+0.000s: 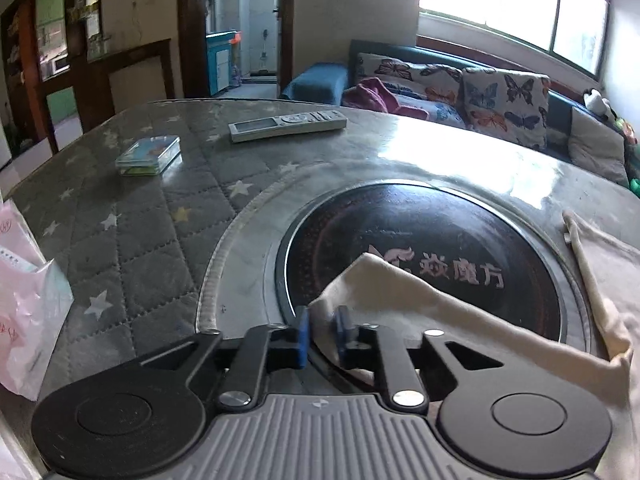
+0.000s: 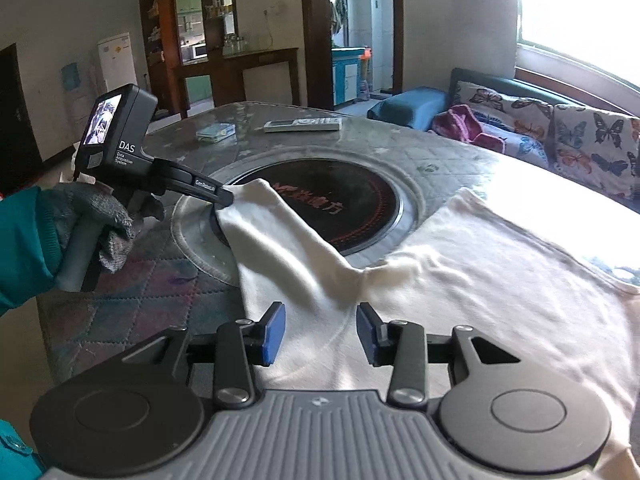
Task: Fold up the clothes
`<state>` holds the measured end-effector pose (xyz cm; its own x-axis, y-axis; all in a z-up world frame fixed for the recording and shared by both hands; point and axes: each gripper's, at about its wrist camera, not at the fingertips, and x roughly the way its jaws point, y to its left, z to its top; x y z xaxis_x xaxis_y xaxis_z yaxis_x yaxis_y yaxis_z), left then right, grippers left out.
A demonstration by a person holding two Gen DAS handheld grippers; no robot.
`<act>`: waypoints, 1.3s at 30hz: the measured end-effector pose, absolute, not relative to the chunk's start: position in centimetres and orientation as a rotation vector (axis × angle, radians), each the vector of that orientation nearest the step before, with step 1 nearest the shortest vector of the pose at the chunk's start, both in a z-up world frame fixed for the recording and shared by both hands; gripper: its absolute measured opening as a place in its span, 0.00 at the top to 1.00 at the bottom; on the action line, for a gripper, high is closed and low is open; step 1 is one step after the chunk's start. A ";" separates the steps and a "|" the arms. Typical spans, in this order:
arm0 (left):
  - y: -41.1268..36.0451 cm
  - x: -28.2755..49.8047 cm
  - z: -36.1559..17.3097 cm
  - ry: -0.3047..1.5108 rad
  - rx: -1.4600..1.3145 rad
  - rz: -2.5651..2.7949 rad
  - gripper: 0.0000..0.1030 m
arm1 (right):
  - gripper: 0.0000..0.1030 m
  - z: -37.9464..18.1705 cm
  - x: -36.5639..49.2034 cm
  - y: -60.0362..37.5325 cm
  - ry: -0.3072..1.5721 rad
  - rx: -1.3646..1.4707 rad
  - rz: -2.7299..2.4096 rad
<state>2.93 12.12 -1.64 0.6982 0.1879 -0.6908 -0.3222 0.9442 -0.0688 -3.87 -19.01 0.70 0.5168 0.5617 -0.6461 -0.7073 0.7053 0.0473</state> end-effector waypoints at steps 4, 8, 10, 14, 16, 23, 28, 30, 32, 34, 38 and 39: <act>12.1 2.4 0.2 0.697 -0.257 0.257 0.95 | 0.62 1.2 -4.4 -20.7 0.680 -0.223 0.731; 9.8 1.1 4.1 0.612 -0.302 0.139 0.95 | 0.62 1.3 -4.6 -23.0 0.689 -0.210 0.670; 7.8 0.4 6.0 0.571 -0.301 0.065 0.95 | 0.62 1.0 -4.5 -24.3 0.701 -0.202 0.630; 3.6 -0.9 9.5 0.505 -0.305 -0.089 0.95 | 0.62 0.8 -4.9 -27.0 0.709 -0.170 0.572; 1.1 -1.5 10.8 0.483 -0.301 -0.167 0.95 | 0.62 0.7 -5.2 -28.3 0.708 -0.156 0.546; -7.3 -1.9 11.1 0.507 -0.262 -0.388 0.95 | 0.62 0.6 -6.2 -32.6 0.708 -0.091 0.469; -12.1 -1.6 8.7 0.578 -0.255 -0.494 0.95 | 0.62 0.4 -6.7 -34.7 0.706 -0.065 0.428; -13.7 -1.6 7.5 0.614 -0.249 -0.532 0.95 | 0.62 0.3 -6.9 -35.3 0.710 -0.055 0.408; -15.3 -1.5 6.3 0.646 -0.217 -0.545 0.94 | 0.62 0.2 -7.1 -35.9 0.714 -0.049 0.392; -16.2 -1.5 5.1 0.679 -0.194 -0.562 0.93 | 0.62 0.2 -7.2 -36.4 0.714 -0.044 0.378; -16.8 -1.8 3.5 0.722 -0.165 -0.572 0.78 | 0.62 0.3 -7.4 -37.1 0.710 -0.036 0.351; -16.7 -2.1 3.3 0.729 -0.156 -0.572 0.72 | 0.62 0.3 -7.3 -37.3 0.708 -0.032 0.344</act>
